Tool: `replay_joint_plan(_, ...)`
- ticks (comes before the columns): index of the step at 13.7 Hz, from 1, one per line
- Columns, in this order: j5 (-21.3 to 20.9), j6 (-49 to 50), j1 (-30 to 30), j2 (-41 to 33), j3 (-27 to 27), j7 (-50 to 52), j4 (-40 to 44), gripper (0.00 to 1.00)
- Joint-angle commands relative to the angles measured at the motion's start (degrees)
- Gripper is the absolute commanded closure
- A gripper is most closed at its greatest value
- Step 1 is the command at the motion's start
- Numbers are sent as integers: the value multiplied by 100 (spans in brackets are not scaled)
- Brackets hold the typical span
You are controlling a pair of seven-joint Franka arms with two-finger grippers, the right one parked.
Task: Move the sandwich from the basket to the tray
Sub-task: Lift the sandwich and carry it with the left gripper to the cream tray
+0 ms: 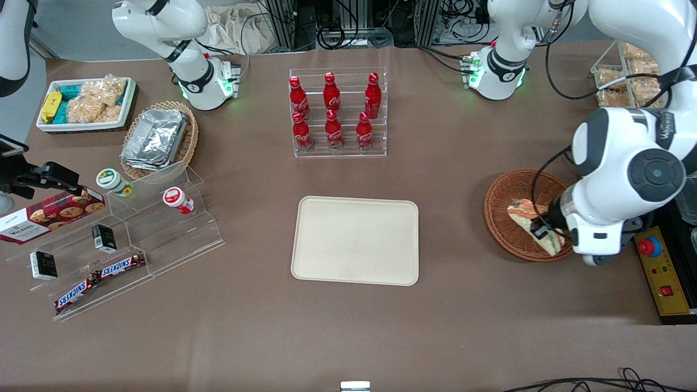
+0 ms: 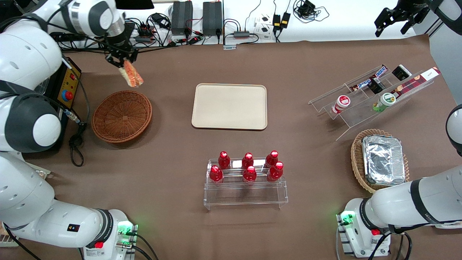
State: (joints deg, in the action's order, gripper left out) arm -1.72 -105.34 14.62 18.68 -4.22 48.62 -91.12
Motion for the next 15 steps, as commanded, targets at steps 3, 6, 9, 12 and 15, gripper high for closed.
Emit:
replay_joint_plan(3,259,75,797,1197,139,-160,1208,100)
replay_joint_plan(6,242,-13,797,2146,824,-133,2192,100)
replay_joint_plan(9,225,-679,806,2517,1028,-378,2213,100)
replay_joint_plan(12,198,-882,1087,2772,1055,-687,2212,100)
replay_joint_plan(15,189,-1540,1289,2878,1063,-696,1845,100)
